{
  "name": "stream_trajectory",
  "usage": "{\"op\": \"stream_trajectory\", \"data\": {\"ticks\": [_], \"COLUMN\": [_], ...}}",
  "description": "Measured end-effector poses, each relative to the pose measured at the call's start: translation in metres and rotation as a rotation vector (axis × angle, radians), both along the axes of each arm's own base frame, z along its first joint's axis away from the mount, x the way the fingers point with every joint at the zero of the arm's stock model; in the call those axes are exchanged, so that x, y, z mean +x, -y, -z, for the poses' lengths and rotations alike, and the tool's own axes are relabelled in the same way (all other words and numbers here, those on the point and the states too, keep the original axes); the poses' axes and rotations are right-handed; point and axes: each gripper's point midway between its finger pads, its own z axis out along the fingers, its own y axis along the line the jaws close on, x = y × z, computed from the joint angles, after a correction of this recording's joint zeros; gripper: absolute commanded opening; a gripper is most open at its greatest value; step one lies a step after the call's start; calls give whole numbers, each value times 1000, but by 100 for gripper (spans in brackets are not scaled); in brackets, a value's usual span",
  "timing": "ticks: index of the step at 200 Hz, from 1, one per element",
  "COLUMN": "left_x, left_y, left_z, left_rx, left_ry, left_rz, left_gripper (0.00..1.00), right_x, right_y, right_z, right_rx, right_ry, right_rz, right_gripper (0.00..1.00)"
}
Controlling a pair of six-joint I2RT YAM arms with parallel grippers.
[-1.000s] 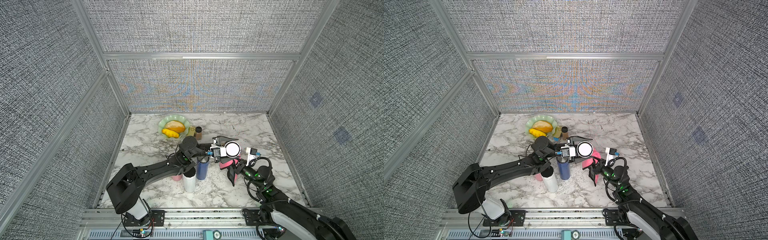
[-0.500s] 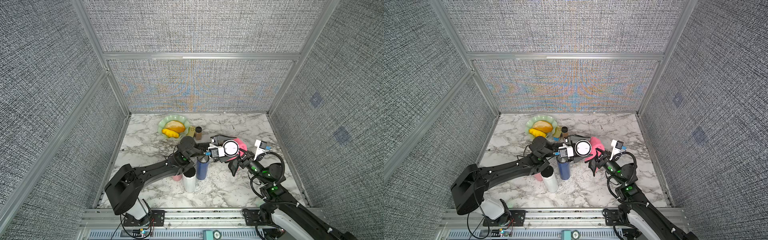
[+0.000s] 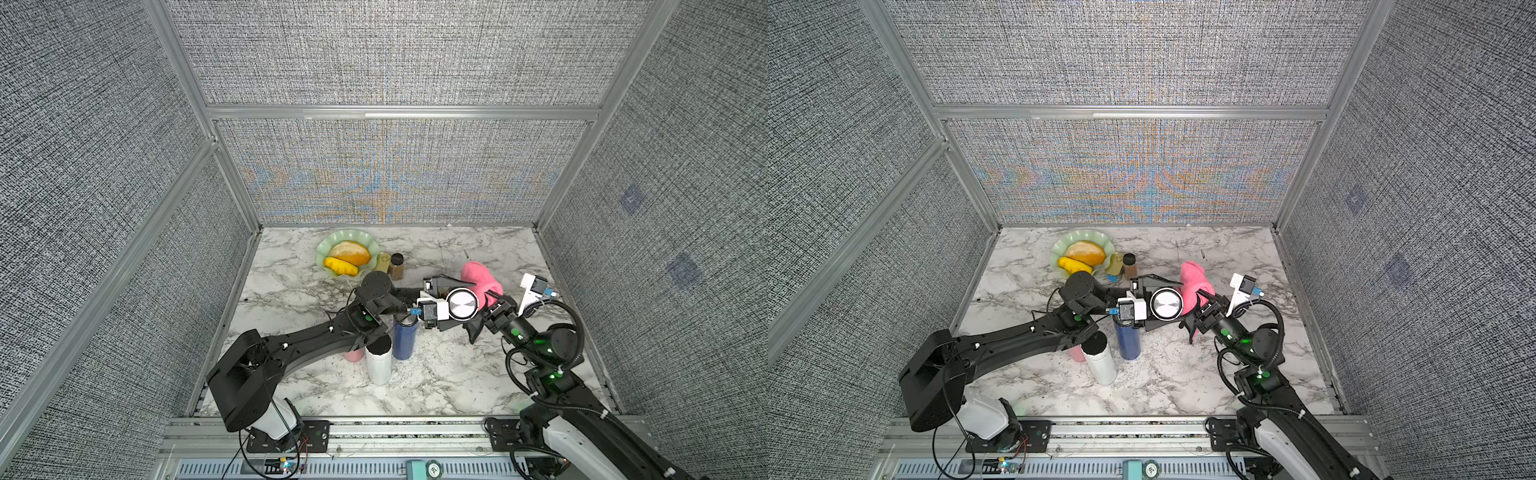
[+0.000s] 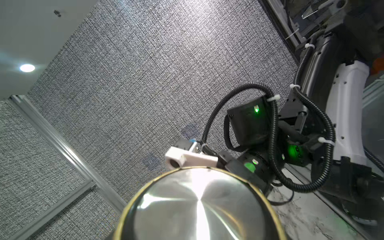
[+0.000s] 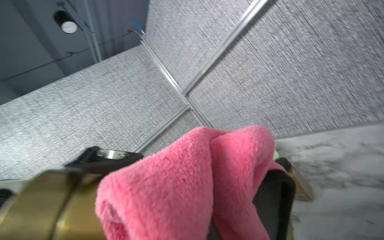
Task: Wipe the surface of the thermos
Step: Wipe the dirt from the surface of the thermos.
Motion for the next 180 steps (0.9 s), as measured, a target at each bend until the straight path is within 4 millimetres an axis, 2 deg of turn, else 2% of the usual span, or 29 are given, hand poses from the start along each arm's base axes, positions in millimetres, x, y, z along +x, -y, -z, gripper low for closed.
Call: {"op": "stream_trajectory", "data": {"ticks": [12, 27, 38, 62, 75, 98, 129, 141, 160, 180], "left_x": [0, 3, 5, 3, 1, 0, -2, -6, -9, -9], "left_y": [1, 4, 5, 7, 8, 9, 9, 9, 9, 10], "left_z": [1, 8, 14, 22, 20, 11, 10, 11, 12, 24], "left_rx": [9, 42, 67, 117, 121, 105, 105, 110, 119, 172], "left_ry": [-6, -35, -53, -81, -73, -30, 3, 16, 21, -18], "left_rz": [7, 3, 3, 24, 32, 40, 45, 67, 85, 92], "left_gripper": [0, 0, 0, 0, 0, 0, 0, 0, 0, 0], "right_x": [-1, 6, 15, 34, 39, 41, 26, 19, 16, 26], "right_y": [-2, -4, -5, -2, 0, 2, 1, 0, -3, -7], "right_z": [1, 13, 30, 85, 98, 82, 17, 1, 2, 31], "right_rx": [2, -2, -8, -48, -58, -37, 7, 9, -1, -24], "right_ry": [3, -20, -58, -197, -240, -218, -66, -22, -7, -62], "right_rz": [-7, 2, 23, 65, 72, 68, 29, 9, -8, -7], "right_gripper": [0, 0, 0, 0, 0, 0, 0, 0, 0, 0]}}
